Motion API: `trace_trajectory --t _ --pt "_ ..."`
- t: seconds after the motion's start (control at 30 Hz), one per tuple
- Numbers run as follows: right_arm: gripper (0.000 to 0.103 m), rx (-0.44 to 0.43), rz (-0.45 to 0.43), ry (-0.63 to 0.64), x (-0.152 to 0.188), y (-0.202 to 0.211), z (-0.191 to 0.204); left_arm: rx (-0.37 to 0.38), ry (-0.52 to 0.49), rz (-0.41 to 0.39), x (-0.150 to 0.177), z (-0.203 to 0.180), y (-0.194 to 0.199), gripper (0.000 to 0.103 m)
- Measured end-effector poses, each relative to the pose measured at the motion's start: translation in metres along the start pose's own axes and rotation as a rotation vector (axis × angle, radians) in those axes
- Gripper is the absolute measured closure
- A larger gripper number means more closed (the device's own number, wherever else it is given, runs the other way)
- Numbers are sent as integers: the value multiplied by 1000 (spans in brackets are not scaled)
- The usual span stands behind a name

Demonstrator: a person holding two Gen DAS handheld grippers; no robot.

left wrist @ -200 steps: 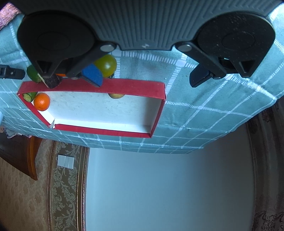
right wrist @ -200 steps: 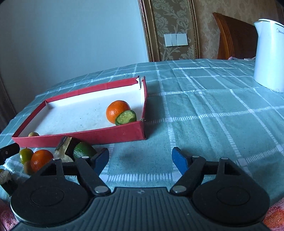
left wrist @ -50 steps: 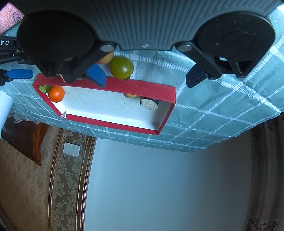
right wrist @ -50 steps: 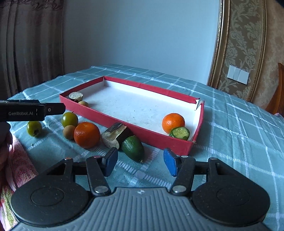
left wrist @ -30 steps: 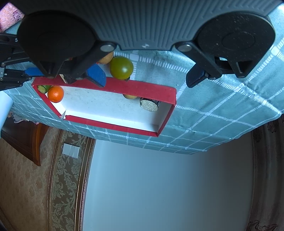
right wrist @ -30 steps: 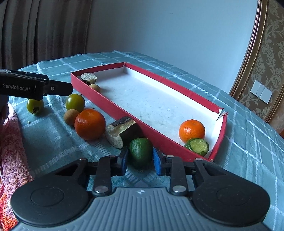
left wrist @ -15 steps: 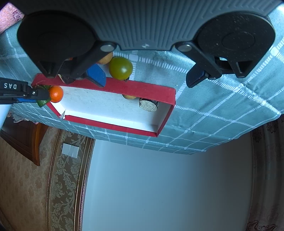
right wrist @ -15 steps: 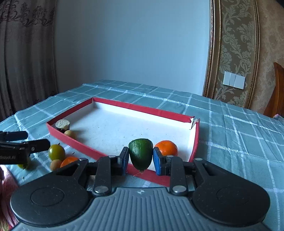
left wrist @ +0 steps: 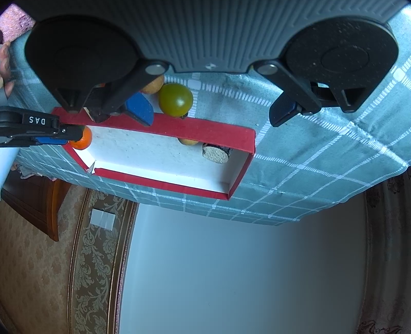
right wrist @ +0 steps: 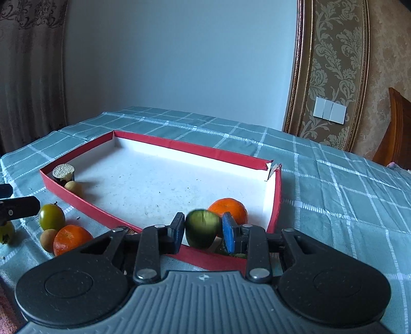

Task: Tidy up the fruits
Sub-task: 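Carry the avocado into the tray and open the right gripper, then lower the left gripper onto the dark green tomato and close it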

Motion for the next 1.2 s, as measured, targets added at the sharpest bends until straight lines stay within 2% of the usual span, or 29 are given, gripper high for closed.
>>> trace_trajectory --t 0.1,0.2,0.33,0.43,0.53,0.6,0.63,0.87,1.1,1.2 --pt "44 12 -41 -45 3 18 -4 -4 3 -2 0 0 1 7" --pt "43 -19 -79 -153 9 42 -13 -8 3 0 0 0 1 7" --pt "38 -26 -78 -288 29 60 -19 -10 4 -2 0 0 1 7" --pt "37 -26 -80 -326 47 57 -19 -14 6 0 0 1 1 7" --pt "37 -59 -37 -428 56 48 -31 -23 11 8 0 2 0 5" --pt "28 -73 -20 -473 58 45 -37 -27 17 12 0 3 0 4" --pt "28 -78 -1 -492 60 42 -39 -31 19 16 0 3 -1 4" --pt "28 -42 15 -484 60 41 -35 -40 14 13 0 1 0 4" --pt "26 -32 28 -459 58 40 -31 -15 44 -17 0 11 12 0" --pt "26 -21 36 -440 57 39 -29 -45 38 -28 -1 19 21 0"
Point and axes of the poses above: each gripper's, at about its wrist camera, not at the fingertips, and y roughly against the way its jaws point, z to its left, x to its underside, the point moved 1 cm from there along -y, roughly the way its jaws point, and after that the axes turned 3 degrees about z, right-handed, at the moved point
